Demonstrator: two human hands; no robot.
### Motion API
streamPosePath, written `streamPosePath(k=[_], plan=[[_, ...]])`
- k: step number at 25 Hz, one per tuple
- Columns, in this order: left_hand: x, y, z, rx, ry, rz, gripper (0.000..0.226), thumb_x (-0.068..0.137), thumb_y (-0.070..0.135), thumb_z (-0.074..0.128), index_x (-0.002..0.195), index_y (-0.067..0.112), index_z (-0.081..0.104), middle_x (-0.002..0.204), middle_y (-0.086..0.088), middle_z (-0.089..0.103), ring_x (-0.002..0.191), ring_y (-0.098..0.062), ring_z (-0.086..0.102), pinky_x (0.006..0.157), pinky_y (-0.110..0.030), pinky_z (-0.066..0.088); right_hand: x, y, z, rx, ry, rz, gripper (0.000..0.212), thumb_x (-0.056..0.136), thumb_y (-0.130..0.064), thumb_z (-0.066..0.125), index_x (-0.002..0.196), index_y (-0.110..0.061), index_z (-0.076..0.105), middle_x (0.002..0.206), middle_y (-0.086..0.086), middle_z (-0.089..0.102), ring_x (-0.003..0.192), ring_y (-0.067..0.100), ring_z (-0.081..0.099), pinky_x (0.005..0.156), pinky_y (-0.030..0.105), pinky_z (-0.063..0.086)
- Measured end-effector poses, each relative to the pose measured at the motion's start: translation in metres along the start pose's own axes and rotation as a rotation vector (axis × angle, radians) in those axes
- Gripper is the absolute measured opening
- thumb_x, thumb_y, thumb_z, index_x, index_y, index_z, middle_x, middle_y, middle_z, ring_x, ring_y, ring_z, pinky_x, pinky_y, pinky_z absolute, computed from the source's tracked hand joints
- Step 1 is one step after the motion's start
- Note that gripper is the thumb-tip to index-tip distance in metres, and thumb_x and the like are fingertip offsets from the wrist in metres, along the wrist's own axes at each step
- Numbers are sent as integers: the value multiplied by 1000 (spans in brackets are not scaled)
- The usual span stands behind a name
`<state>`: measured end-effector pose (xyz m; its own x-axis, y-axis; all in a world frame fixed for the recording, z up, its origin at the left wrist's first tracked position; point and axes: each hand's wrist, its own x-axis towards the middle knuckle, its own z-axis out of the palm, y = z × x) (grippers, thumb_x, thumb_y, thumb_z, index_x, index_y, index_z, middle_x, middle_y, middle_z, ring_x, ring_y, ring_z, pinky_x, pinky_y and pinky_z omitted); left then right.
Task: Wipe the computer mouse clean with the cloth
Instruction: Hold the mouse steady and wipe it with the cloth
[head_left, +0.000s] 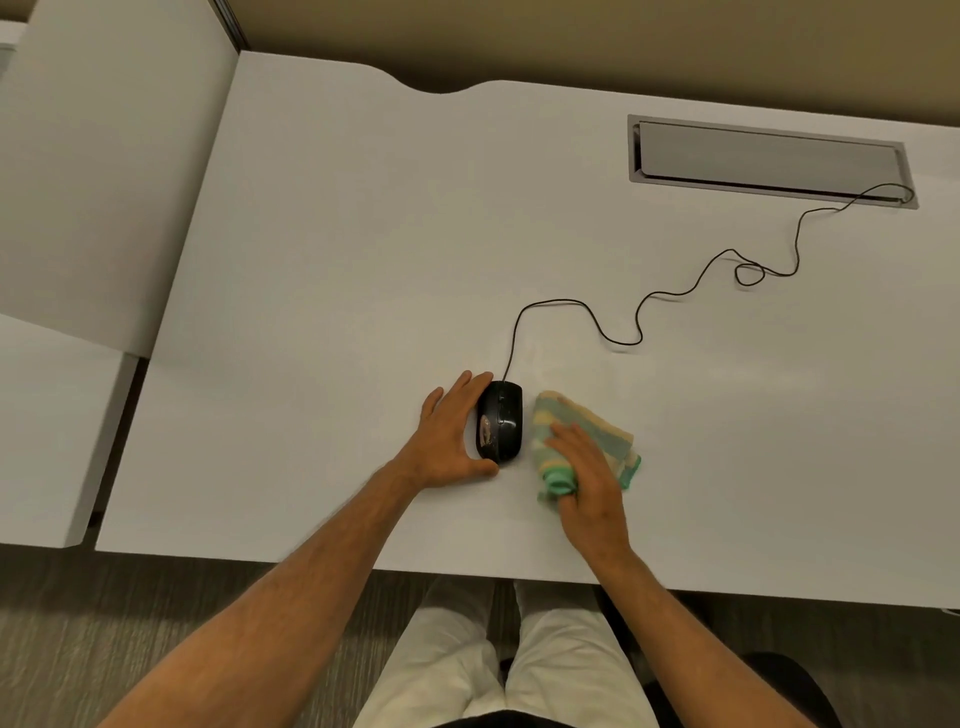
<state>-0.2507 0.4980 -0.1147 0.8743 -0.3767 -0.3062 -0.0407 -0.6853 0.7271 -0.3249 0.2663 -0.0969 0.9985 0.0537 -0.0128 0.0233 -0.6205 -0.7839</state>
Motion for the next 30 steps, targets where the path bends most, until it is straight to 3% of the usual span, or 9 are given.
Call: streamPosePath(k=[3,5,8,13,16,20,24,26,30], plan=[[1,-1,1,2,-1,-1,122,66,48,84,159,28,8,167,9,16,154,-5,-3,124,-39,-4,46,-20,5,180,100,212,68,81,23,49,139,-12,51,146,1,46,140,24,37,111,51,38],[1,-1,1,3,-2,0,121,67,48,84,159,27,8,167,8,16,154,-6,-2,124,-38,-4,72,-21,16,117,-16,132,72,76,24,47,138,-12,51,146,-4,42,145,22,26,116,49,30],[0,0,0,-3,-7,1,120,68,48,83,159,25,8,166,7,17,154,-7,-1,124,-39,-4,82,-13,29,-48,-205,-50,70,73,18,50,138,-10,52,149,3,42,146,28,20,116,58,20],[0,1,2,-27,13,-4,119,69,59,81,159,23,11,166,7,20,154,-8,1,123,-37,-3,38,-7,30,-135,-185,-149,73,76,13,55,141,-18,48,155,2,36,148,29,16,116,61,5],[0,0,3,-45,18,5,118,71,64,77,159,23,11,166,7,20,155,-8,1,123,-36,-4,1,-7,33,-163,-213,-203,75,74,10,53,143,-19,45,157,1,34,150,27,14,116,60,8],[0,-2,2,-31,12,13,120,70,60,81,159,24,10,166,6,19,155,-8,0,124,-39,-4,-16,4,23,-185,-182,-226,75,69,14,59,136,-19,51,152,1,40,146,28,25,111,67,24],[1,-1,0,-18,-16,-3,121,68,49,83,159,27,7,167,5,15,154,-6,-3,124,-40,-5,15,-3,19,50,71,65,67,83,9,53,141,-23,44,150,6,42,141,29,36,110,59,35],[1,-2,-1,-22,-21,-3,120,68,48,83,159,27,7,167,6,15,154,-6,-4,124,-39,-6,44,-10,24,131,88,176,74,82,14,49,143,-27,41,152,7,40,140,27,36,111,57,35],[1,-1,-1,-23,-22,1,120,69,47,83,159,26,7,167,7,15,154,-5,-4,123,-38,-7,63,-6,31,-67,-125,-8,80,72,18,53,141,-22,46,152,0,39,146,26,24,117,62,9]])
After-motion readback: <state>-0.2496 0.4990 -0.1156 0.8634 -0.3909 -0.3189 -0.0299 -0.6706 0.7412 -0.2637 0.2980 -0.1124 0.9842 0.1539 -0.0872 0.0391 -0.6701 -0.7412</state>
